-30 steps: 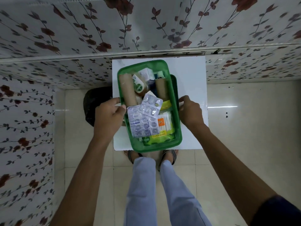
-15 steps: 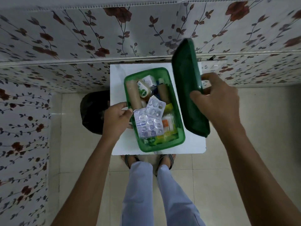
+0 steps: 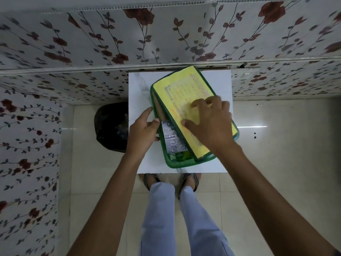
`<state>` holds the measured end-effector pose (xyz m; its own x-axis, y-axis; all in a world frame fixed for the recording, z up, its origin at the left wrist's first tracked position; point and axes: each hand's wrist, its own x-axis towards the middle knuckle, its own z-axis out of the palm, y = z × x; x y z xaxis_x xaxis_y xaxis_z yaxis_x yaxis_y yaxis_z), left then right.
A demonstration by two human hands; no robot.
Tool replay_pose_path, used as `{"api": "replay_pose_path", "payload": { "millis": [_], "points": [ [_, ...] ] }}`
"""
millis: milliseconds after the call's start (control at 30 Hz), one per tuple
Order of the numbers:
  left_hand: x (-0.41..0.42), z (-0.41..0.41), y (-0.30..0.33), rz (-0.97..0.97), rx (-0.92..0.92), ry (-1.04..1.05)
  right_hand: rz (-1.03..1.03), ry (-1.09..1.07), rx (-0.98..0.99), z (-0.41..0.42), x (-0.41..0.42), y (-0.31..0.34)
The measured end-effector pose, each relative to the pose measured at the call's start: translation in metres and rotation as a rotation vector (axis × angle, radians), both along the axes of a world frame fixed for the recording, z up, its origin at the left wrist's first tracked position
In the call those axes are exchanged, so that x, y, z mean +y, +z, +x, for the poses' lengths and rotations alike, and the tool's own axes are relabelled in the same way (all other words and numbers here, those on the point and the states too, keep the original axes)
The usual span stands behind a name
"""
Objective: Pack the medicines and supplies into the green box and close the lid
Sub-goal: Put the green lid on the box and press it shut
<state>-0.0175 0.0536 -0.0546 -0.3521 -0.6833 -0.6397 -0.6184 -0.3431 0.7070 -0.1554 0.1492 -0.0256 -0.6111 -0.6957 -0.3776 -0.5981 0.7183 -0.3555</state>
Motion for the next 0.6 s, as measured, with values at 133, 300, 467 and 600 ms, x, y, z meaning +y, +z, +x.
{"api": "replay_pose_path", "payload": {
  "millis": [133,300,467,600],
  "points": [
    [0.009,0.0,0.004,-0.089,0.003,-0.05,0.086,-0.066,-0.14,-0.017,0.001,-0.007],
    [0.015,-0.001,0.008,-0.184,0.003,-0.112,0.073,-0.064,-0.157,-0.011,0.005,-0.008],
    [0.017,-0.003,0.007,-0.285,-0.006,-0.196,0.039,-0.043,-0.13,0.015,0.012,-0.009],
    [0.024,-0.001,0.002,-0.338,-0.039,-0.21,0.003,-0.069,-0.125,0.019,0.021,-0.011]
  ]
}}
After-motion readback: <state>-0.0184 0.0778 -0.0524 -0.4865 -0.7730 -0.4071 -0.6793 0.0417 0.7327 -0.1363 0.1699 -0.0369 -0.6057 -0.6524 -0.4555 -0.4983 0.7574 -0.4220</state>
